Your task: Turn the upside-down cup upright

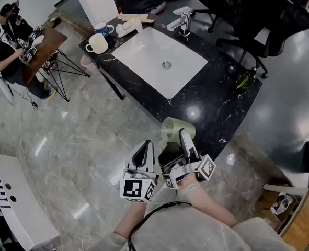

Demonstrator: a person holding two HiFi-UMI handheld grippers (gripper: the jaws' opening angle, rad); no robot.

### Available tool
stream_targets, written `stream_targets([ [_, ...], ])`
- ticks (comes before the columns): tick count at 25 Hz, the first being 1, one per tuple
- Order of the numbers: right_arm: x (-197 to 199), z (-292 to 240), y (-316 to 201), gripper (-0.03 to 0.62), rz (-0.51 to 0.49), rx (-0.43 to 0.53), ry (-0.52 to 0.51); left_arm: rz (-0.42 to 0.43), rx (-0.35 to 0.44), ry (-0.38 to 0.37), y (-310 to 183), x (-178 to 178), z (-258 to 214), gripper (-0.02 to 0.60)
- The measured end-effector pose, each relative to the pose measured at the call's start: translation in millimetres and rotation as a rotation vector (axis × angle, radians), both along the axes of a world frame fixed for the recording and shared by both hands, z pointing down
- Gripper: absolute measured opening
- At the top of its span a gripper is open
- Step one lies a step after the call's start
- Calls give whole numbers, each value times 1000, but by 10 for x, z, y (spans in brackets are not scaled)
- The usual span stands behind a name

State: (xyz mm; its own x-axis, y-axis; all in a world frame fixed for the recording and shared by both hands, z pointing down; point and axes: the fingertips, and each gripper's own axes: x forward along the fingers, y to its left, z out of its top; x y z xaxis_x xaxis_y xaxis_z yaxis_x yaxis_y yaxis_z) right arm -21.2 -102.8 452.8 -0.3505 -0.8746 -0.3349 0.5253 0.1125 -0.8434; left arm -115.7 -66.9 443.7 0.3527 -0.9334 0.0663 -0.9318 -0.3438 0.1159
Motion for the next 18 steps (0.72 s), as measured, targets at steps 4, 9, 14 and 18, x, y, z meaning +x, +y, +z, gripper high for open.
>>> stream_targets([
  [4,15,61,-31,307,52,1,-177,32,32,-63,-55,25,-83,8],
  [9,156,149,-35,307,142,46,-421,56,49,-45,-131,49,-139,8],
  [14,284,112,-67,307,213,138,-692,75,52,-62,-96,56,-157,7],
  [18,346,76,-51,307,249,221,-795,88,51,-72,-107,59,-116,7],
])
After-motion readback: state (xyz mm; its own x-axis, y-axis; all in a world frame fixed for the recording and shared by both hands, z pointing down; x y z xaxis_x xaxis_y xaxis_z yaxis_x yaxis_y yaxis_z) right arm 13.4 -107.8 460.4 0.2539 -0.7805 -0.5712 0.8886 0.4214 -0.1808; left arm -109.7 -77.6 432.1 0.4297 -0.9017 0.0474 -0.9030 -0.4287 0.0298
